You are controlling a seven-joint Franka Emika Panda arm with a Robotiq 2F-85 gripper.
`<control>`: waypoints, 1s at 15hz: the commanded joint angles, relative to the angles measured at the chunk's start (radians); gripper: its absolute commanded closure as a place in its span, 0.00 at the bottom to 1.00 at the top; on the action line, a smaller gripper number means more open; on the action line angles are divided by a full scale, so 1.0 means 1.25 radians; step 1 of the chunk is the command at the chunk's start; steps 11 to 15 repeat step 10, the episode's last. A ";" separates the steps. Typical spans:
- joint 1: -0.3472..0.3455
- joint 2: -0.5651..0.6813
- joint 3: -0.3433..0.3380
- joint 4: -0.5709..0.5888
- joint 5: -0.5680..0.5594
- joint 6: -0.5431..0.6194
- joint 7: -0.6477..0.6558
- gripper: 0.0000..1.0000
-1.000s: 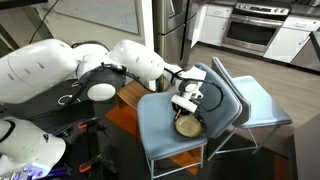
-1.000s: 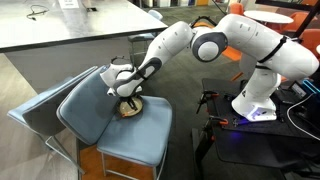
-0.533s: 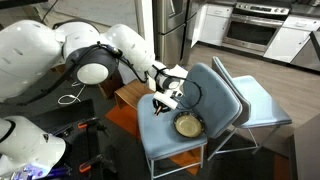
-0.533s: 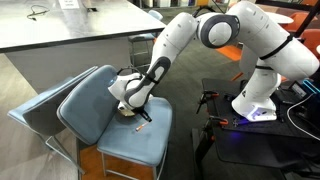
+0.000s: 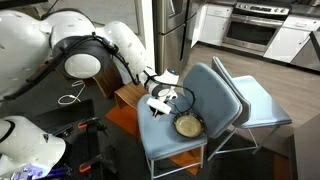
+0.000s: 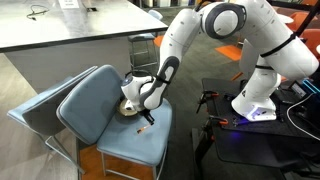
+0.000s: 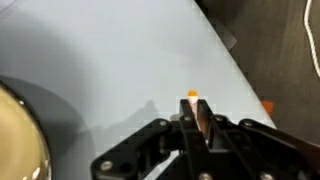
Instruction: Pick up the pen from the bowl and put it on the sitting base of the chair.
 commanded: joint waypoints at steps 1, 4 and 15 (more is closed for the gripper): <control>-0.015 -0.039 0.003 -0.065 0.002 0.069 -0.004 0.63; -0.026 -0.056 0.005 -0.091 0.004 0.103 -0.005 0.49; -0.028 -0.160 -0.008 -0.175 0.013 0.137 0.041 0.02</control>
